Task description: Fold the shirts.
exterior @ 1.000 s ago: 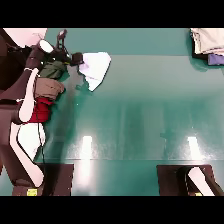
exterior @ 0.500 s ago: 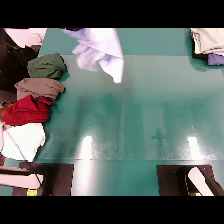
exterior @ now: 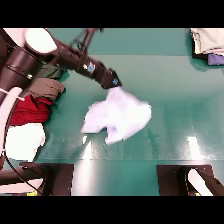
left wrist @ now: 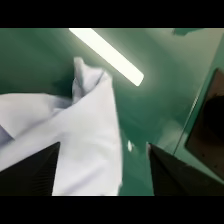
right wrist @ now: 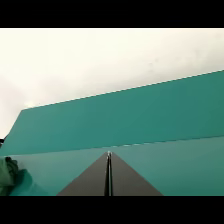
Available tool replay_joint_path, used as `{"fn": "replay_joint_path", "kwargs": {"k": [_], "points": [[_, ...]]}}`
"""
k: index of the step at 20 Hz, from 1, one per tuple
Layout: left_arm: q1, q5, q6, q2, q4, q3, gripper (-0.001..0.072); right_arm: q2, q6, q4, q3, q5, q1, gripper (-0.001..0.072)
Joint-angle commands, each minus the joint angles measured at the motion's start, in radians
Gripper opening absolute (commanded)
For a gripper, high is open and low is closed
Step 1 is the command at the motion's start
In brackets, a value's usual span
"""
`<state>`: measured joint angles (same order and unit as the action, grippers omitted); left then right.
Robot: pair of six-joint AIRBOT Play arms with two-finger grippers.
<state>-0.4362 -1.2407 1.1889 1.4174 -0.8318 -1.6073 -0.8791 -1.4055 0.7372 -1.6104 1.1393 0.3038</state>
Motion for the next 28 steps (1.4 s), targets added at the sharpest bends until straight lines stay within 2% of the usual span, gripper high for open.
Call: {"fn": "replay_joint_path", "kwargs": {"k": [1,4,7,10,15,19,22,23,24,25,28], "points": [[0.083,-0.026,0.043,-0.002,-0.035,0.109,0.0612,0.0,0.002,-0.001,-0.003,0.014,-0.021,0.0018],[0.253,-0.061,0.041,-0.056,-0.054,0.13,0.0612,0.0,0.002,-0.001,-0.003,0.023,-0.021,0.0018],[0.332,-0.03,0.029,-0.067,-0.056,0.329,0.0612,0.0,0.002,-0.001,-0.003,0.05,-0.021,0.0018],[0.352,0.166,0.019,-0.022,-0.03,0.528,0.0612,0.0,0.001,-0.001,-0.002,0.069,-0.021,0.0018],[0.349,0.201,0.014,0.172,0.078,0.535,0.0612,0.0,0.001,-0.003,-0.002,0.095,-0.022,0.0018],[0.348,0.277,-0.012,0.185,0.175,0.533,0.0612,0.0,0.001,-0.001,-0.001,0.127,-0.021,0.0018],[0.348,0.281,-0.039,0.186,0.225,0.533,0.0609,0.006,0.0,-0.003,0.033,0.131,-0.021,0.0018],[0.349,0.281,-0.045,0.185,0.239,0.533,0.0446,0.017,-0.001,-0.003,0.075,0.135,-0.022,0.0018],[0.349,0.282,-0.045,0.185,0.242,0.53,0.0208,0.029,-0.01,-0.003,0.124,0.147,-0.021,0.0018],[0.349,0.277,-0.045,0.185,0.242,0.516,0.0032,0.044,-0.021,-0.002,0.188,0.163,-0.022,0.0018],[0.349,0.219,-0.045,0.146,0.206,0.402,0.0024,0.098,-0.068,0.019,0.435,0.222,-0.022,0.0018]]}}
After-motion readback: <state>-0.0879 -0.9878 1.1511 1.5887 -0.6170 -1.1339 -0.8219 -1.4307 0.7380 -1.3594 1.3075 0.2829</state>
